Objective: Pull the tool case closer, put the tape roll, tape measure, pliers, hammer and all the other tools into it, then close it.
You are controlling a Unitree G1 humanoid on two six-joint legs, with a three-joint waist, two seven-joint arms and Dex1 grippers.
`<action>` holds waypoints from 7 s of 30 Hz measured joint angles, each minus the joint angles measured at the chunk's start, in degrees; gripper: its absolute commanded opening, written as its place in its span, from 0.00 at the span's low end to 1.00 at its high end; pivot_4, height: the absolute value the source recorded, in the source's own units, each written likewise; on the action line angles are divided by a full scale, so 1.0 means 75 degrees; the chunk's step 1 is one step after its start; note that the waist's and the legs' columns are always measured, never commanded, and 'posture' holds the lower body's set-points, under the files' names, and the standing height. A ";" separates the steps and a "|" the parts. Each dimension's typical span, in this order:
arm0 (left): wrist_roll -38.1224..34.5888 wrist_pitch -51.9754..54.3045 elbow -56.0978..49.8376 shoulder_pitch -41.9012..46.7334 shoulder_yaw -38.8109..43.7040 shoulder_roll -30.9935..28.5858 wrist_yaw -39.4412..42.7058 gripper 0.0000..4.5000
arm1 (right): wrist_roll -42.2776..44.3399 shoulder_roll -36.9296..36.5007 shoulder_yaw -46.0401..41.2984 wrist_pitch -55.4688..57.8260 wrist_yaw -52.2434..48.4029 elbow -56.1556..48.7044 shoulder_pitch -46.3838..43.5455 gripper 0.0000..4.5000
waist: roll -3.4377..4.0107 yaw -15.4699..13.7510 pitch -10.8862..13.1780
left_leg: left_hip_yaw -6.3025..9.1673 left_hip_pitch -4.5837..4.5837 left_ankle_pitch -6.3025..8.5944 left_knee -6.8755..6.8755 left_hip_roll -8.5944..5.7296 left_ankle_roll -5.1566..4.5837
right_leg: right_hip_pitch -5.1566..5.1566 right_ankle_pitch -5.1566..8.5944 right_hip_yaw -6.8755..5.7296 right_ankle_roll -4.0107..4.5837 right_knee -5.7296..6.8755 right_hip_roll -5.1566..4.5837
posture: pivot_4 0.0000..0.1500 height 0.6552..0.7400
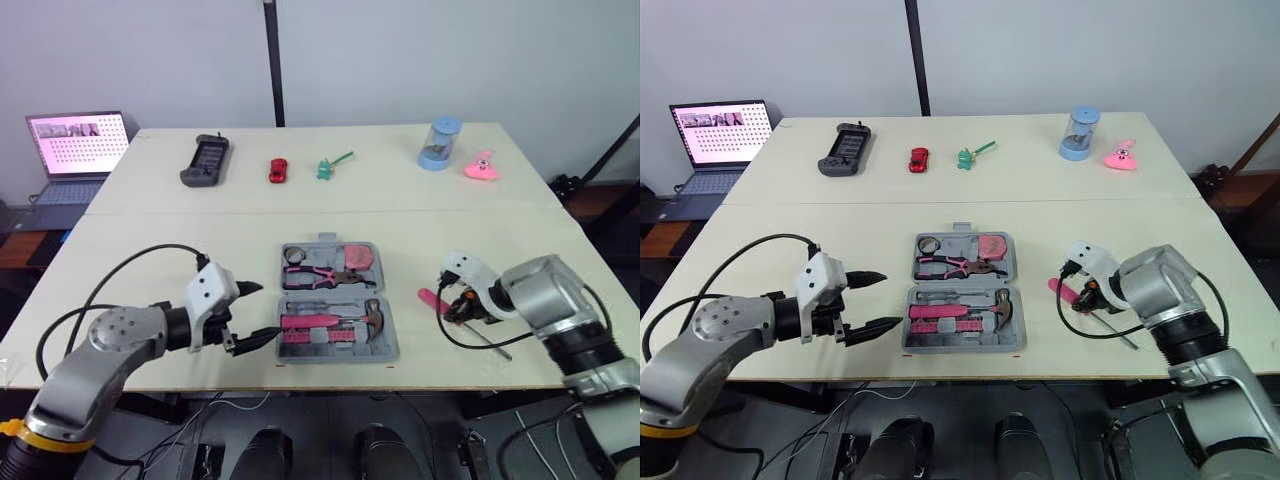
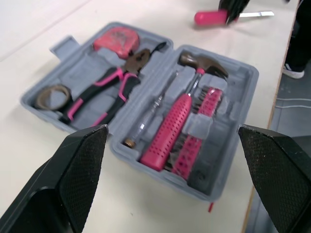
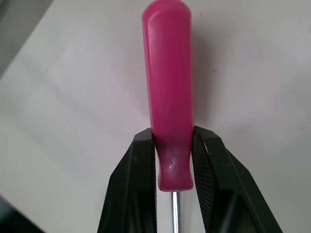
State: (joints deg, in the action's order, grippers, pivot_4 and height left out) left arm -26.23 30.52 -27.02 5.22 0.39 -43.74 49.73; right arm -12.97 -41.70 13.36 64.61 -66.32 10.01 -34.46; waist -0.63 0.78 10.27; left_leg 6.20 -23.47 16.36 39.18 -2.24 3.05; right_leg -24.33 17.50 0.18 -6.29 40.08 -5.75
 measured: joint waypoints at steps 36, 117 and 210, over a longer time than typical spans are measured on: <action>0.0249 -0.0670 0.0572 0.0492 -0.0193 0.0018 0.0716 1.00 | 0.2428 0.0193 -0.1762 -0.1828 0.2967 -0.0984 0.2016 0.81 | -0.0006 0.0001 -0.0003 | -0.0001 -0.0003 -0.0001 0.0002 0.0000 -0.0001 | 0.0003 -0.0002 -0.0009 -0.0004 0.0001 0.0010 | 1.00 0.22; 0.0194 -0.1444 0.0128 -0.2861 0.1274 -0.0371 0.1158 1.00 | 0.2995 0.1934 0.6306 0.1162 0.2298 -0.3248 -0.3370 0.09 | 0.0018 0.0053 0.0014 | 0.0020 -0.0016 0.0000 -0.0009 0.0005 -0.0001 | -0.0025 -0.0001 -0.0030 -0.0001 -0.0003 -0.0016 | 1.00 0.22; 0.3016 -0.4859 0.8686 0.3468 -0.1340 0.2326 0.1346 0.00 | 0.0919 0.1094 0.0732 -0.9203 0.0469 0.3580 -0.0713 0.00 | 0.0000 0.0053 0.0013 | -0.0011 -0.0008 -0.0012 0.0004 -0.0003 0.0019 | -0.0013 -0.0002 -0.0036 0.0003 0.0018 0.0016 | 1.00 0.22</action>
State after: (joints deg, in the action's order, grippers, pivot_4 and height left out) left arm -3.61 -5.92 38.12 31.23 -9.66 -26.30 59.83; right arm -6.08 -33.50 18.85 -4.41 -62.81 36.86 -39.81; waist -0.63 1.17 10.37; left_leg 6.12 -23.53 16.27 39.21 -2.26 3.19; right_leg -24.43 17.48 -0.09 -6.26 40.21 -5.63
